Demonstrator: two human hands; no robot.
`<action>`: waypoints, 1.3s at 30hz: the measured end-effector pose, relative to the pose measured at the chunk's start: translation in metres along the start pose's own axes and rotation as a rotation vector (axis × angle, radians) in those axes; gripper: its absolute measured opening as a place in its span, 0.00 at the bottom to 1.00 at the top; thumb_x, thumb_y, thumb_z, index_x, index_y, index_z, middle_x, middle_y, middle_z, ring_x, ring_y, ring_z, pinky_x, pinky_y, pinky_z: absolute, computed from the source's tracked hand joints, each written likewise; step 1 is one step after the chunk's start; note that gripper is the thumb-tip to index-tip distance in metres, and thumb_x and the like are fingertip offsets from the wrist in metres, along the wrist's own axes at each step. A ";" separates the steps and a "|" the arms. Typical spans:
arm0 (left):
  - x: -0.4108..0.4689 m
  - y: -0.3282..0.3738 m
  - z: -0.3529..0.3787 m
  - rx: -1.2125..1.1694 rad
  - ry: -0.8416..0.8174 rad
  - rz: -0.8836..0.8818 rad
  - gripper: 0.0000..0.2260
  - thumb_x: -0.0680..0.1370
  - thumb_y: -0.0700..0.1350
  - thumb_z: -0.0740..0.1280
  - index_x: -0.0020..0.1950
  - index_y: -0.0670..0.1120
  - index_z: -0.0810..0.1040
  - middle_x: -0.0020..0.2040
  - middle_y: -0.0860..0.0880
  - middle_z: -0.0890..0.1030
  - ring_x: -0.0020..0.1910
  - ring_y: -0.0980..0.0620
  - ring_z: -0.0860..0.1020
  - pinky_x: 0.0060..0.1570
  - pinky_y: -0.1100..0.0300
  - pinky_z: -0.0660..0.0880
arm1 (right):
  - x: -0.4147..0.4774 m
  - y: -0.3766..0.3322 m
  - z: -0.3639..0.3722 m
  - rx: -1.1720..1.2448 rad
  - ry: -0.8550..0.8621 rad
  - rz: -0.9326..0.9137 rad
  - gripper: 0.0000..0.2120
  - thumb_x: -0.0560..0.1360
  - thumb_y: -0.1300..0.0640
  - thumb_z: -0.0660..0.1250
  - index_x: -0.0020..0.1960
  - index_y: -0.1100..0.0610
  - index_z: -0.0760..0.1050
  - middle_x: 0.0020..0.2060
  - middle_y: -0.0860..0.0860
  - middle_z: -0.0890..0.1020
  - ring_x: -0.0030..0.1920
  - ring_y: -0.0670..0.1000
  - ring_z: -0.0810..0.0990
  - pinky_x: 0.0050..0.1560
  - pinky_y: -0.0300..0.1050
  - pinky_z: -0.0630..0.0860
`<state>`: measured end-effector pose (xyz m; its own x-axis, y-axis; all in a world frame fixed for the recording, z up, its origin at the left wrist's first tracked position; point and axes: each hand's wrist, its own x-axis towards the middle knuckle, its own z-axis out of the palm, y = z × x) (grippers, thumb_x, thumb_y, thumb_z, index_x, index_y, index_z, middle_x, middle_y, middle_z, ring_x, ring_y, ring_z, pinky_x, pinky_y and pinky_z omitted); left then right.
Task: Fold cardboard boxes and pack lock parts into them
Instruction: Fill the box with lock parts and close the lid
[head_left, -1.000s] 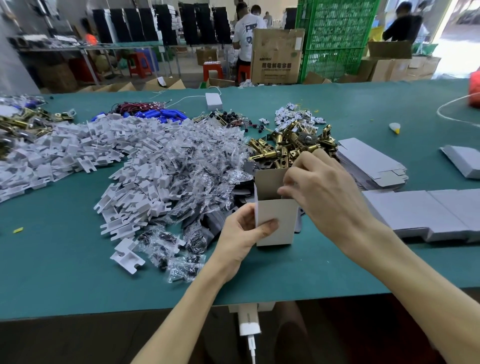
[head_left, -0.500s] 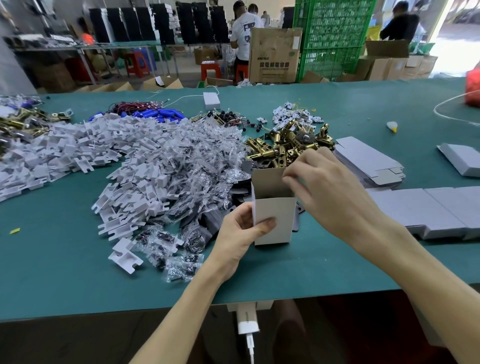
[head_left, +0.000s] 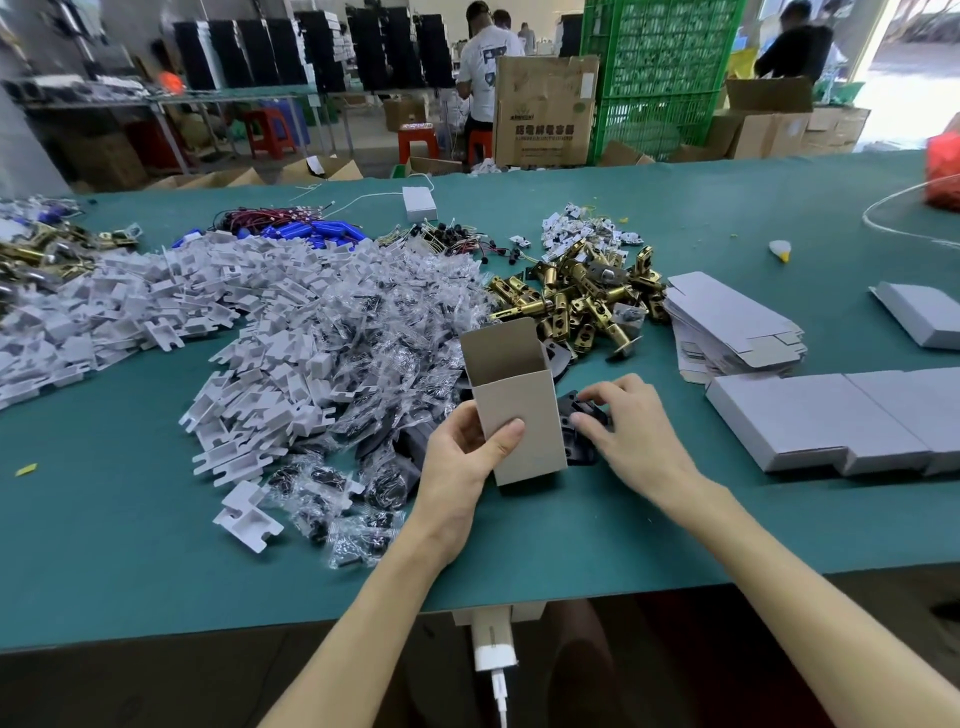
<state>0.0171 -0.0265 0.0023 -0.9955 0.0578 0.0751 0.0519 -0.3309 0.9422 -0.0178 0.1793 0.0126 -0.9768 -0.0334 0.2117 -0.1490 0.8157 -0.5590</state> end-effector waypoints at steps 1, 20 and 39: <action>0.000 0.000 0.000 0.000 0.002 0.001 0.15 0.75 0.44 0.76 0.61 0.45 0.82 0.60 0.45 0.86 0.62 0.44 0.83 0.64 0.48 0.79 | -0.001 -0.002 0.003 -0.007 0.047 -0.029 0.10 0.81 0.52 0.69 0.59 0.54 0.80 0.53 0.49 0.69 0.61 0.53 0.67 0.59 0.41 0.64; 0.000 -0.001 0.000 0.037 -0.006 0.009 0.18 0.74 0.44 0.76 0.63 0.42 0.81 0.60 0.44 0.86 0.61 0.44 0.83 0.63 0.49 0.80 | -0.026 -0.008 -0.012 -0.143 -0.191 -0.169 0.23 0.79 0.48 0.70 0.73 0.50 0.71 0.67 0.48 0.70 0.67 0.50 0.65 0.69 0.43 0.65; 0.000 -0.002 -0.001 0.055 -0.012 -0.004 0.19 0.75 0.44 0.76 0.64 0.42 0.80 0.61 0.44 0.85 0.62 0.43 0.83 0.64 0.46 0.79 | -0.027 -0.005 -0.017 -0.102 0.133 -0.120 0.03 0.84 0.57 0.62 0.53 0.56 0.72 0.45 0.51 0.79 0.41 0.53 0.75 0.41 0.51 0.73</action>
<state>0.0167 -0.0267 0.0002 -0.9947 0.0701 0.0750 0.0527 -0.2788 0.9589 0.0115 0.1858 0.0231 -0.9231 -0.0626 0.3794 -0.2399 0.8649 -0.4408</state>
